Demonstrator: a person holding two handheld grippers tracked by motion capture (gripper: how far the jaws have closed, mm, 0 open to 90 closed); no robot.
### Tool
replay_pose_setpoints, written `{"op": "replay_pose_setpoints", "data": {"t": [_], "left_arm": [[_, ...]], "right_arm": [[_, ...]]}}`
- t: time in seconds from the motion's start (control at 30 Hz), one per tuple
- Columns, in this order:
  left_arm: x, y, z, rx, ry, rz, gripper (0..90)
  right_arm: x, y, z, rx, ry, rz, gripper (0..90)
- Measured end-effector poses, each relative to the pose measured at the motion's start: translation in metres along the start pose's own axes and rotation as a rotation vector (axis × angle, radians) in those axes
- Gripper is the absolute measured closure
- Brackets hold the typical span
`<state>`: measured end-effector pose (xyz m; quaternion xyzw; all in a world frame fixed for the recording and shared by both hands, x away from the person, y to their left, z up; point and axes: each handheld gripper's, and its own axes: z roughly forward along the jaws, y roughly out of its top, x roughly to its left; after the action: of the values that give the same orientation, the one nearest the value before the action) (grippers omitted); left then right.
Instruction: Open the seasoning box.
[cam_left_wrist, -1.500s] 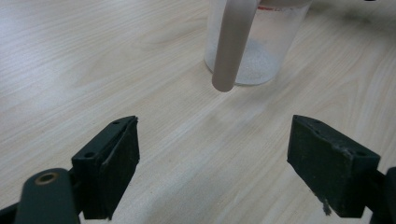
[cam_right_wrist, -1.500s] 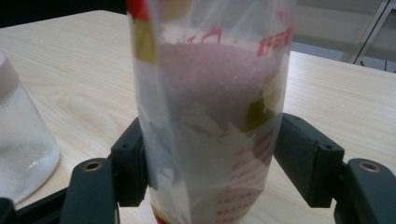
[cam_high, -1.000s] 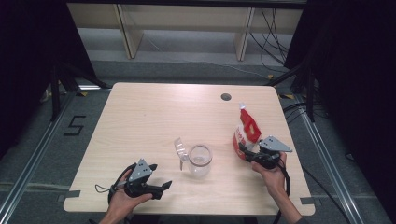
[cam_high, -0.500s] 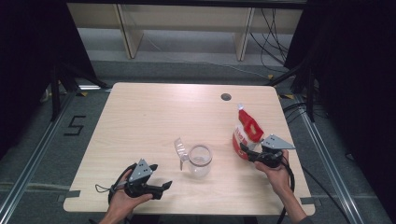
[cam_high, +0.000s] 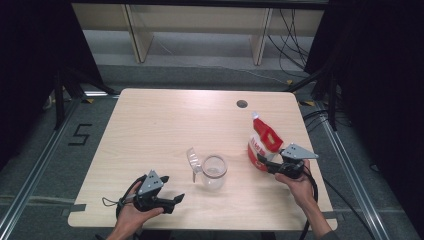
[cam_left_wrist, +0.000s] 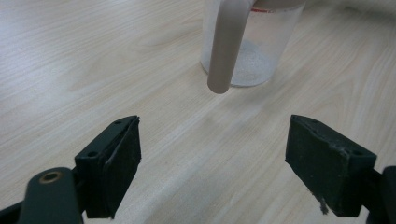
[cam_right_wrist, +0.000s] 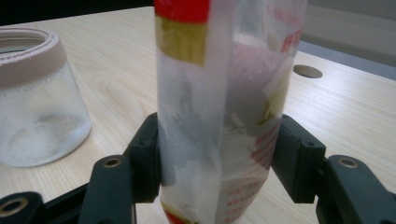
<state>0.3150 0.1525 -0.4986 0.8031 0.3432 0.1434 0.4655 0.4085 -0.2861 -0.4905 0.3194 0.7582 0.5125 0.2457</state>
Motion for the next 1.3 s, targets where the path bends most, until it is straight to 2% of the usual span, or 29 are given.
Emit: {"op": "replay_pose_setpoints", "data": {"t": [0.03, 0.13, 0.2, 0.23, 0.33, 0.4, 0.43, 0.5, 0.53, 0.57, 0.63, 0.67, 0.7, 0.87, 0.9, 0.93, 0.97, 1.03, 1.07, 1.13, 1.17, 1.23, 1.3], "left_arm": [[0.0, 0.0, 0.0, 0.0, 0.0, 0.0, 17.8], [0.0, 0.0, 0.0, 0.001, 0.0, 0.011, 17.8], [0.0, 0.0, 0.0, 0.001, -0.004, 0.016, 17.8], [0.0, 0.0, 0.0, 0.001, -0.004, 0.018, 17.8], [0.001, 0.0, 0.0, 0.0, -0.003, 0.018, 17.8], [0.0, 0.0, 0.0, 0.0, -0.001, 0.016, 17.8], [0.0, 0.0, 0.0, -0.002, -0.005, 0.014, 17.8], [0.0, 0.0, 0.0, 0.0, -0.004, 0.019, 17.8], [0.0, 0.0, 0.0, 0.001, -0.004, 0.015, 17.8], [0.0, 0.0, 0.0, 0.001, -0.004, 0.017, 17.8], [0.0, 0.001, 0.0, 0.002, -0.003, 0.02, 17.8], [0.0, 0.001, 0.0, 0.003, 0.001, 0.019, 17.8], [0.0, 0.0, 0.0, 0.003, 0.0, 0.021, 17.8], [0.0, 0.0, 0.0, 0.007, 0.002, 0.02, 17.8], [0.0, 0.0, 0.0, 0.018, 0.005, 0.028, 17.8], [-0.002, 0.0, 0.001, 0.002, -0.001, 0.003, 17.8], [-0.002, 0.0, 0.001, 0.002, -0.007, -0.003, 17.8], [-0.001, 0.0, 0.001, 0.005, -0.004, 0.014, 17.8], [-0.001, 0.0, 0.001, 0.004, -0.005, 0.014, 17.8], [-0.001, 0.0, 0.001, 0.005, -0.003, 0.011, 17.8], [-0.001, 0.0, 0.001, 0.004, -0.004, 0.004, 17.8], [-0.001, 0.0, 0.001, 0.005, -0.004, 0.012, 17.8], [-0.002, 0.0, 0.001, 0.004, -0.004, 0.003, 17.8]], "right_arm": [[0.002, 0.0, 0.0, 0.005, 0.004, 0.021, 43.2], [0.003, -0.001, 0.0, 0.006, 0.004, 0.033, 43.2], [0.004, -0.001, -0.002, 0.03, 0.01, 0.045, 43.3], [0.004, -0.001, -0.002, 0.018, -0.008, 0.032, 43.3], [0.007, -0.002, -0.002, 0.018, -0.024, 0.051, 42.2], [0.011, -0.002, -0.003, 0.011, -0.058, 0.064, 38.8], [0.011, -0.003, -0.002, -0.01, -0.066, 0.056, 37.8], [0.016, -0.002, -0.003, -0.015, -0.104, 0.079, 34.0], [0.016, -0.003, -0.001, -0.032, -0.101, 0.081, 33.9], [0.016, -0.003, 0.0, -0.028, -0.106, 0.068, 33.0], [0.02, -0.004, 0.001, -0.024, -0.133, 0.085, 30.4], [0.02, -0.004, 0.003, -0.028, -0.136, 0.061, 30.0], [0.021, -0.004, 0.006, -0.055, -0.161, 0.053, 29.4], [0.023, -0.004, 0.012, -0.061, -0.151, 0.065, 22.0], [0.024, -0.005, 0.012, -0.064, -0.155, 0.083, 21.3], [0.023, -0.005, 0.013, -0.073, -0.148, 0.081, 20.5], [0.022, -0.005, 0.013, -0.074, -0.153, 0.077, 20.2], [0.02, -0.006, 0.014, -0.077, -0.162, 0.067, 20.1], [0.021, -0.007, 0.015, -0.082, -0.162, 0.082, 19.8], [0.018, -0.007, 0.016, -0.089, -0.151, 0.061, 20.3], [0.02, -0.008, 0.017, -0.098, -0.148, 0.082, 20.9], [0.019, -0.008, 0.018, -0.111, -0.158, 0.067, 22.3], [0.02, -0.009, 0.018, -0.095, -0.148, 0.109, 24.8]]}}
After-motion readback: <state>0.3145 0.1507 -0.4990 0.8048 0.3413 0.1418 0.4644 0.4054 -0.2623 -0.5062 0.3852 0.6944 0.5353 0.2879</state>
